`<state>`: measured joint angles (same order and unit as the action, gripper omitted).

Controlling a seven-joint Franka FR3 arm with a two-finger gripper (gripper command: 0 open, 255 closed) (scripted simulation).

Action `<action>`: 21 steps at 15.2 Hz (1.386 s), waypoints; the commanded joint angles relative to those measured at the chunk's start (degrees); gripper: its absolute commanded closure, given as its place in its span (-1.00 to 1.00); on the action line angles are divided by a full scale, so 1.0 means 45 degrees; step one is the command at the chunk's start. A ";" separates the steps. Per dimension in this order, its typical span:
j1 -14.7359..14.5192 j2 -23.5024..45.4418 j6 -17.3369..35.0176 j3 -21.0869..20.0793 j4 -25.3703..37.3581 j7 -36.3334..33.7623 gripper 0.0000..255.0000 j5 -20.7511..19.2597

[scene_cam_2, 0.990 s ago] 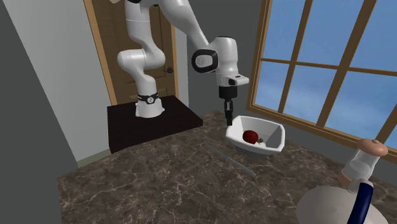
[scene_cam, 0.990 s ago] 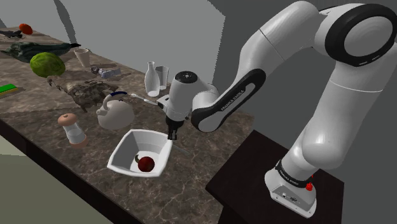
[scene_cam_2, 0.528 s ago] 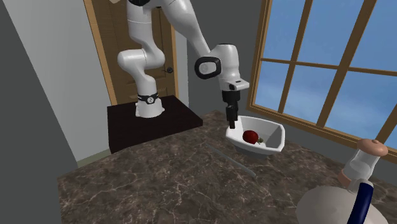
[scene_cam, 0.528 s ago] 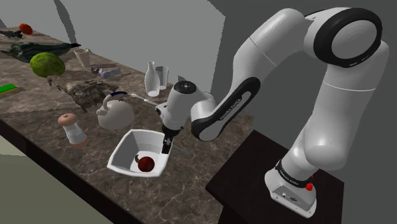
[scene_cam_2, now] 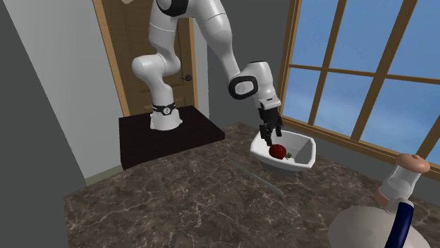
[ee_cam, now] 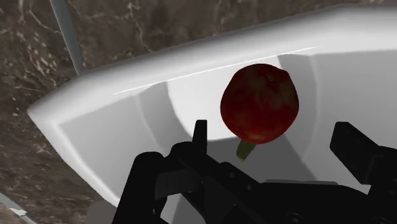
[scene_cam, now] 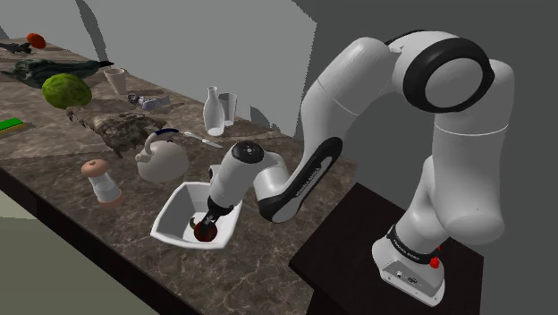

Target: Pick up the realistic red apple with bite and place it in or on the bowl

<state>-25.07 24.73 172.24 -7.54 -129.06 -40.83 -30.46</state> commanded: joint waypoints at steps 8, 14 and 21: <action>-0.0833 0.1459 0.0666 0.0909 0.0972 -0.0725 -1.00 -0.0381; -0.0835 0.1459 0.0667 0.0910 0.0972 -0.0722 -1.00 -0.0377; -0.0841 0.1473 0.0682 0.0923 0.0973 -0.0727 1.00 -0.0383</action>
<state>-28.83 31.23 175.27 -3.36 -124.69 -44.10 -32.18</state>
